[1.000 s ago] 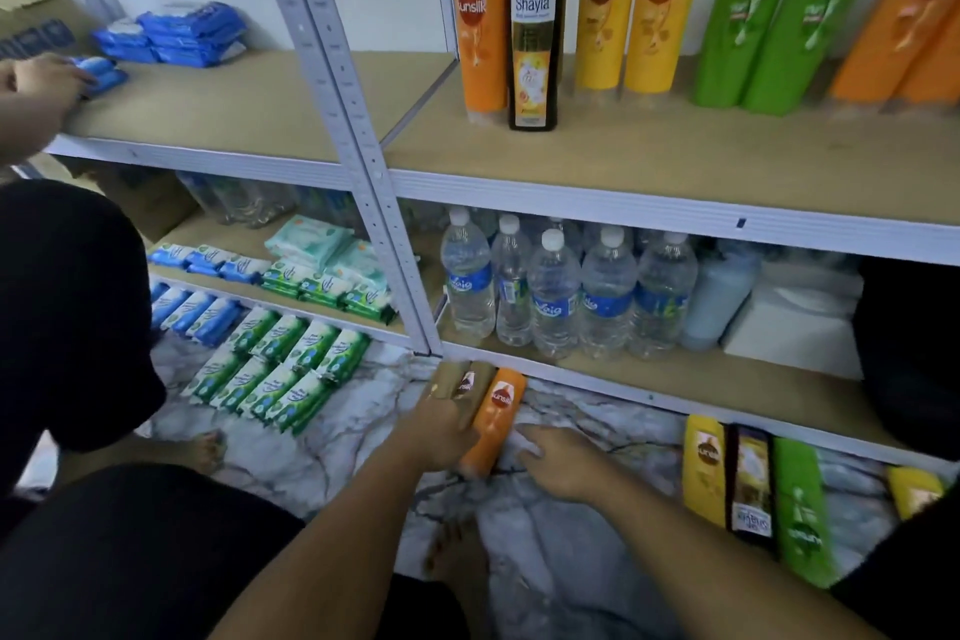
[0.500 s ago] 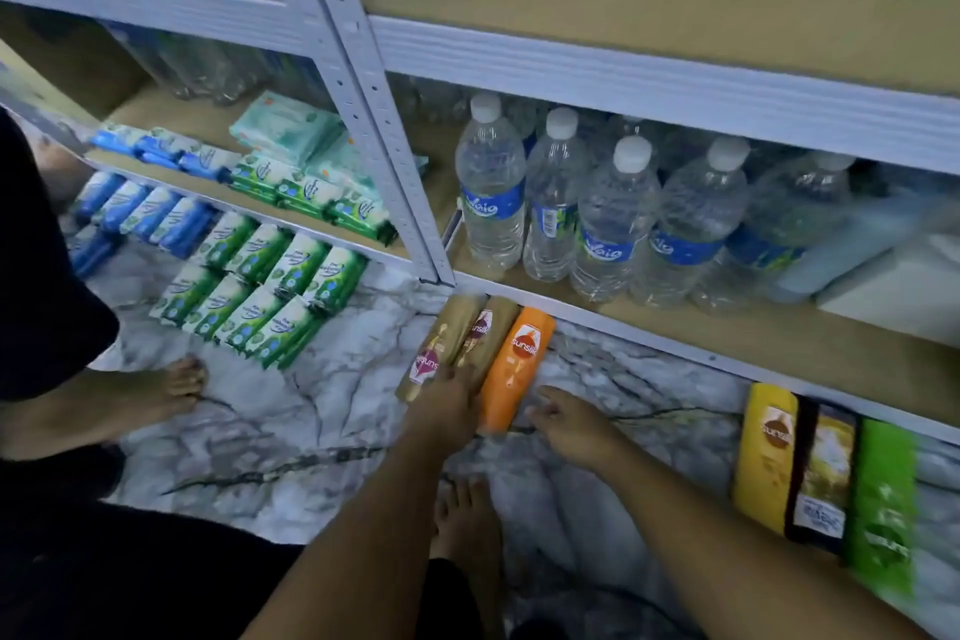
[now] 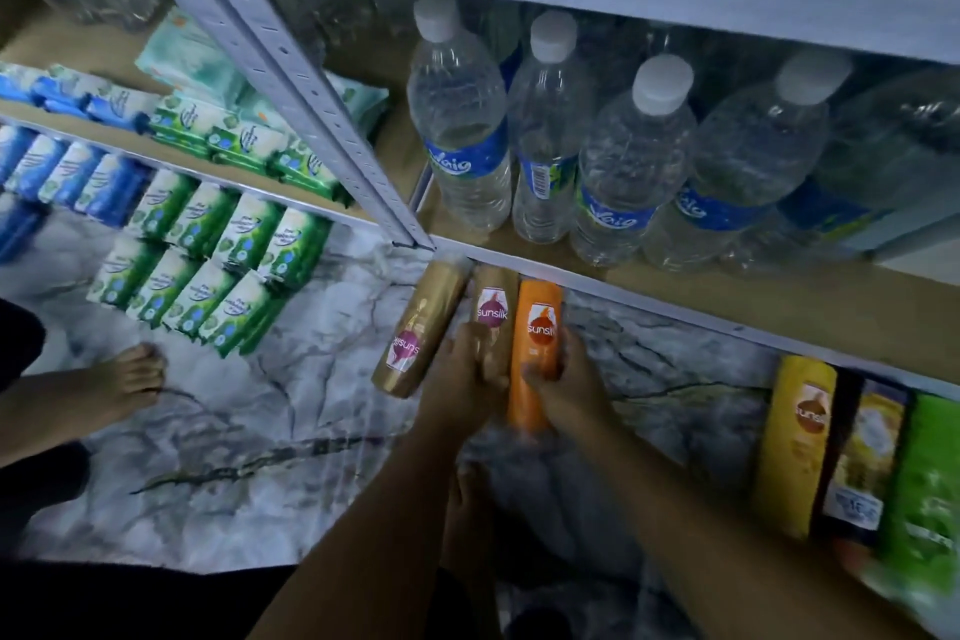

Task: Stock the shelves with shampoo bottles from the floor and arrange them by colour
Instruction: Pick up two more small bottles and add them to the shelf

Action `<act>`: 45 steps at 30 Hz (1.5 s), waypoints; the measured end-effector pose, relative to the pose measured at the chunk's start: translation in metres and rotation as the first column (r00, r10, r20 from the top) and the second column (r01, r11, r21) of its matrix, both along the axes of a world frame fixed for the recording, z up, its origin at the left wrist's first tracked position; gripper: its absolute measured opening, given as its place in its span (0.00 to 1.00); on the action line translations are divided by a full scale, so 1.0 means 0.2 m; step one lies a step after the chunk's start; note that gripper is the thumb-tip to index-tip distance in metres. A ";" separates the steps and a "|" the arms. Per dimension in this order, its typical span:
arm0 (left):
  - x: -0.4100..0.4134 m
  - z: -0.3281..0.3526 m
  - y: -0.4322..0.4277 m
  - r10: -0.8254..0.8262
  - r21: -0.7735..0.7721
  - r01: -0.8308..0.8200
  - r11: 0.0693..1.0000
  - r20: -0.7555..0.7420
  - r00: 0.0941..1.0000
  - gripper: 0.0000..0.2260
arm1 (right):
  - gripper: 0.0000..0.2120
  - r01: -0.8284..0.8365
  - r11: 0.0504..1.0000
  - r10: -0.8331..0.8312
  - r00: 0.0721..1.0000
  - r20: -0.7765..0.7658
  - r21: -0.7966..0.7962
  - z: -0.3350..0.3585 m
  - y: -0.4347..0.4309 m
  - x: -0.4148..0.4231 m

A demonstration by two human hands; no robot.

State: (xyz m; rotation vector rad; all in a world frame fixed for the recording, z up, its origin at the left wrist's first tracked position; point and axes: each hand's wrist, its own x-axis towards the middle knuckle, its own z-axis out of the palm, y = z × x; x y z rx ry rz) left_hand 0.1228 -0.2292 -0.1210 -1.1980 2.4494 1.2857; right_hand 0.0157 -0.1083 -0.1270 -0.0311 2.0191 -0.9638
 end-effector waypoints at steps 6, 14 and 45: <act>-0.07 0.02 0.02 -0.067 0.172 0.045 0.984 0.127 0.990 0.41 | 0.34 -0.066 0.991 0.067 0.998 -0.005 0.120 -0.05 0.11 -0.01; -0.05 -0.02 0.23 -0.047 0.207 0.008 0.978 0.181 0.982 0.25 | 0.30 -0.002 0.989 -0.008 0.998 0.067 0.149 -0.05 0.32 0.01; -0.42 2.10 0.29 -0.219 -0.060 0.243 0.968 -0.670 0.709 0.28 | 0.23 -0.126 0.748 -0.347 0.762 -0.546 -0.651 1.95 0.62 -0.30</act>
